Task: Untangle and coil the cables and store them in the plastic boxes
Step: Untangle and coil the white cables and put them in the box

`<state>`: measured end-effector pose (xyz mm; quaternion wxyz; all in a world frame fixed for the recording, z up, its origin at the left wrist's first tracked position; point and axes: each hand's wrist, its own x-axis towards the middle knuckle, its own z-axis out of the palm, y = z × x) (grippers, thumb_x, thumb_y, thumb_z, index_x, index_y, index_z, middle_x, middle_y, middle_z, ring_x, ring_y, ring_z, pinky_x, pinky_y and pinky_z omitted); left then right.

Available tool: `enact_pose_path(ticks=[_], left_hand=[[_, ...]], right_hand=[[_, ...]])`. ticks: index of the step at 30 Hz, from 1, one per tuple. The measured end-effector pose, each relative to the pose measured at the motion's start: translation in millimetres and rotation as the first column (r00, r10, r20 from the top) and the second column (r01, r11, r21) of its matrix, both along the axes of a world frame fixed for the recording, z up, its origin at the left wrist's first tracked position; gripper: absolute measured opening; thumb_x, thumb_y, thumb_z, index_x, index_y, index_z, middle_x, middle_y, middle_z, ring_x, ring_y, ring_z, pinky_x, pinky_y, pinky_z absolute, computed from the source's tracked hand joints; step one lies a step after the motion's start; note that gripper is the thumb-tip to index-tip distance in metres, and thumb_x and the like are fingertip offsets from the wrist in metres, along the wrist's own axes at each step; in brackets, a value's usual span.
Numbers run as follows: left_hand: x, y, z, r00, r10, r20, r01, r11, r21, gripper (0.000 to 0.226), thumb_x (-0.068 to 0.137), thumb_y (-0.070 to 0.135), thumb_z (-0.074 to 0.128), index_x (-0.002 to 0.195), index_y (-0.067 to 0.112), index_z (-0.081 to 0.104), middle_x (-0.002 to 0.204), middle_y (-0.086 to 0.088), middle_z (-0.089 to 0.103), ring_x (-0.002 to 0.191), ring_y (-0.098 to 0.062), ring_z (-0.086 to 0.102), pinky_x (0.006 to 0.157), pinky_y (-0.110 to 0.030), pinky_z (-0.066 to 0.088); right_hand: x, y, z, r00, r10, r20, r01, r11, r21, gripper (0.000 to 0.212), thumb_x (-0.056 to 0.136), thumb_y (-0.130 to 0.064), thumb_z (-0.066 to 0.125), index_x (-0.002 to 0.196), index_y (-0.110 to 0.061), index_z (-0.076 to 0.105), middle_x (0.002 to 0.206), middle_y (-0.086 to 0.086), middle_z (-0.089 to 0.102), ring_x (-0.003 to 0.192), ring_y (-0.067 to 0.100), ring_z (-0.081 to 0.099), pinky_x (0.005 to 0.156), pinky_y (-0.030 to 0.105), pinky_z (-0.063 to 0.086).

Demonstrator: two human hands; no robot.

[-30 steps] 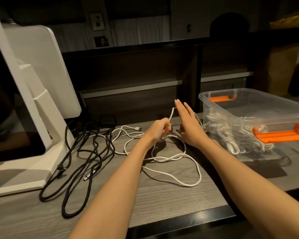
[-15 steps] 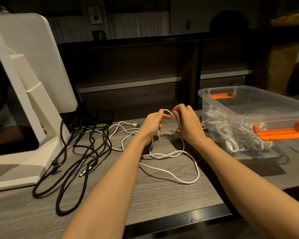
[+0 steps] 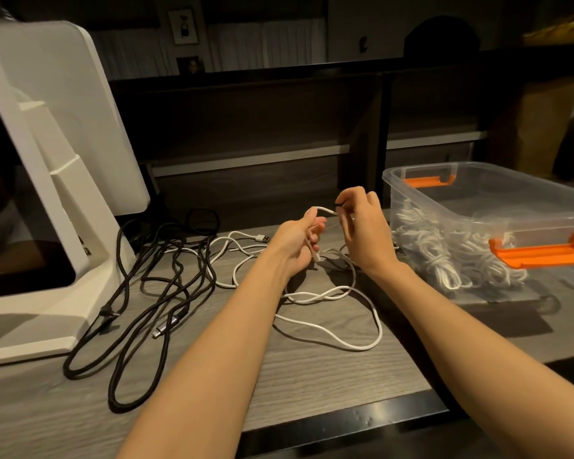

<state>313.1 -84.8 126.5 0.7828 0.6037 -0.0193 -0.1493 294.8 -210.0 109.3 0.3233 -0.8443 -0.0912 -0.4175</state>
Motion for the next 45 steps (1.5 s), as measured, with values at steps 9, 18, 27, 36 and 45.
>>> enact_pose_path(ticks=[9, 18, 27, 36, 45], left_hand=[[-4, -4, 1, 0.994, 0.069, 0.089, -0.056, 0.989, -0.136, 0.033, 0.105, 0.03, 0.035, 0.093, 0.018, 0.063, 0.097, -0.006, 0.061, 0.091, -0.014, 0.057, 0.085, -0.029, 0.044], [-1, 4, 6, 0.991, 0.074, -0.115, -0.113, 0.919, -0.377, 0.051, 0.105, 0.046, 0.026, 0.071, 0.013, 0.044, 0.044, 0.005, 0.033, 0.033, -0.006, 0.028, 0.047, -0.02, 0.038], [2, 10, 1, 0.999, -0.028, 0.028, 0.027, 0.999, 0.023, 0.058, 0.107, 0.039, 0.025, 0.062, 0.014, 0.052, 0.056, -0.002, 0.052, 0.044, -0.008, 0.04, 0.042, -0.018, 0.028], [-3, 6, 3, 0.902, -0.406, 0.149, 0.335, 0.873, 0.356, 0.048, 0.101, 0.051, 0.035, 0.074, 0.014, 0.048, 0.057, 0.004, 0.039, 0.046, -0.005, 0.032, 0.042, -0.014, 0.029], [3, 12, -6, 0.921, -0.323, 0.216, 0.206, 0.879, 0.431, 0.038, 0.103, 0.043, 0.039, 0.075, 0.018, 0.048, 0.056, 0.01, 0.039, 0.049, -0.005, 0.033, 0.058, -0.021, 0.034]], right_hand=[[14, -10, -15, 0.943, 0.059, -0.329, -0.1, 0.989, -0.11, 0.013, 0.096, -0.021, 0.051, 0.105, -0.021, 0.06, 0.103, 0.003, 0.06, 0.099, 0.013, 0.045, 0.085, 0.03, 0.043], [12, -28, -15, 0.924, -0.258, -0.283, 0.134, 0.91, -0.392, 0.023, 0.093, -0.022, 0.058, 0.115, -0.02, 0.064, 0.118, 0.001, 0.059, 0.116, 0.023, 0.04, 0.093, 0.035, 0.031], [0, -16, -3, 0.995, 0.081, 0.056, -0.053, 0.92, -0.389, 0.021, 0.091, -0.023, 0.06, 0.105, -0.014, 0.072, 0.087, 0.009, 0.071, 0.082, 0.026, 0.067, 0.076, 0.032, 0.049], [1, -19, -6, 0.992, 0.02, -0.122, -0.046, 0.977, -0.208, 0.013, 0.094, -0.015, 0.057, 0.1, -0.008, 0.067, 0.077, 0.006, 0.067, 0.068, 0.016, 0.063, 0.07, 0.033, 0.055], [-4, -23, 7, 0.735, 0.518, -0.438, -0.26, 0.811, 0.523, 0.013, 0.098, -0.018, 0.05, 0.108, -0.011, 0.054, 0.078, 0.001, 0.052, 0.065, 0.008, 0.048, 0.058, 0.019, 0.043]])
